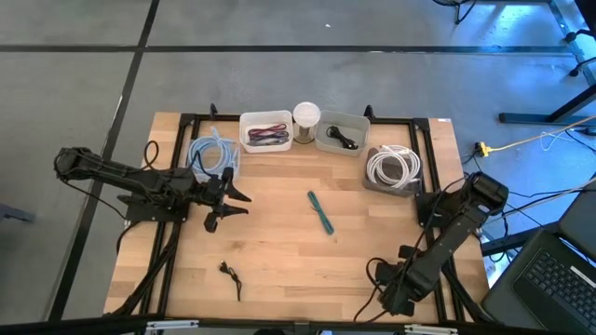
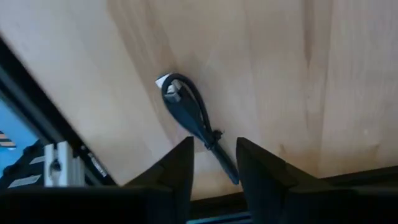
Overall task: Pick & Place USB Port
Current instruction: Put the black USB cable into the gray bin
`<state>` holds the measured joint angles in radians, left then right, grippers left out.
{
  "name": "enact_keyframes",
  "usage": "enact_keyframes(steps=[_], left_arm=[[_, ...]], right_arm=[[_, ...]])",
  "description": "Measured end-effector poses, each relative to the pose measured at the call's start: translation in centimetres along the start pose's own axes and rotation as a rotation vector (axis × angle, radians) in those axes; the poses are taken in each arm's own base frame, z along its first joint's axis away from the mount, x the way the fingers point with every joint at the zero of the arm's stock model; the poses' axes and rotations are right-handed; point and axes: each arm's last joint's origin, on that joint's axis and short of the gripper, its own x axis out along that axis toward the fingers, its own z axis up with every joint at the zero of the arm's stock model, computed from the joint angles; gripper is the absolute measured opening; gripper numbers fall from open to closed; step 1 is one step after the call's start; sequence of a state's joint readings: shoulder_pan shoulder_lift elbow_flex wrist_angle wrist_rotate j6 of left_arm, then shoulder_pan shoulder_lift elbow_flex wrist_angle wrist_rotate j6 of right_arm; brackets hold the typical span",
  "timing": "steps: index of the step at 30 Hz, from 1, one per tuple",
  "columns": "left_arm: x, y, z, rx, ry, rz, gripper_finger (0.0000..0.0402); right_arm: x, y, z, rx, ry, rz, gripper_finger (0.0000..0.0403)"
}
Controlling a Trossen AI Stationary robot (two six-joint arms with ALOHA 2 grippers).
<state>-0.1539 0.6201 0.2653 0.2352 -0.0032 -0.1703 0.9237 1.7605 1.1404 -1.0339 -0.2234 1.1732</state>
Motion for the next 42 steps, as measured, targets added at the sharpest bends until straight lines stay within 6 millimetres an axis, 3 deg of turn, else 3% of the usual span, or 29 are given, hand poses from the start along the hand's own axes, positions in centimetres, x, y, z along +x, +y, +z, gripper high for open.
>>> enact_keyframes(steps=[6,20,23,27,29,35,40,42], left_arm=[[0.0,0.0,0.0,0.0,0.0,0.0,0.0143],[0.0,0.0,0.0,0.0,0.0,0.0,0.0143],[0.0,0.0,0.0,0.0,0.0,0.0,0.0143],[0.0,0.0,0.0,0.0,0.0,0.0,0.0143],[0.0,0.0,0.0,0.0,0.0,0.0,0.0143],[0.0,0.0,0.0,0.0,0.0,0.0,0.0143],[0.0,0.0,0.0,0.0,0.0,0.0,0.0143],[0.0,0.0,0.0,0.0,0.0,0.0,0.0143]], right_arm=[[1.2,0.4,0.1,-0.003,0.013,-0.041,0.0146],[3.6,1.8,1.0,-0.013,0.009,-0.018,0.0144],[3.8,1.8,1.1,-0.011,0.012,-0.021,0.0117],[3.7,1.7,1.2,-0.003,0.02,-0.024,0.0037],[3.6,1.5,1.6,0.008,0.02,-0.025,0.0022],[2.6,-0.3,5.3,0.064,-0.137,-0.082,0.002],[1.1,-3.0,9.6,0.023,-0.206,-0.148,0.002],[0.3,-4.5,11.3,-0.01,-0.264,-0.252,0.002]])
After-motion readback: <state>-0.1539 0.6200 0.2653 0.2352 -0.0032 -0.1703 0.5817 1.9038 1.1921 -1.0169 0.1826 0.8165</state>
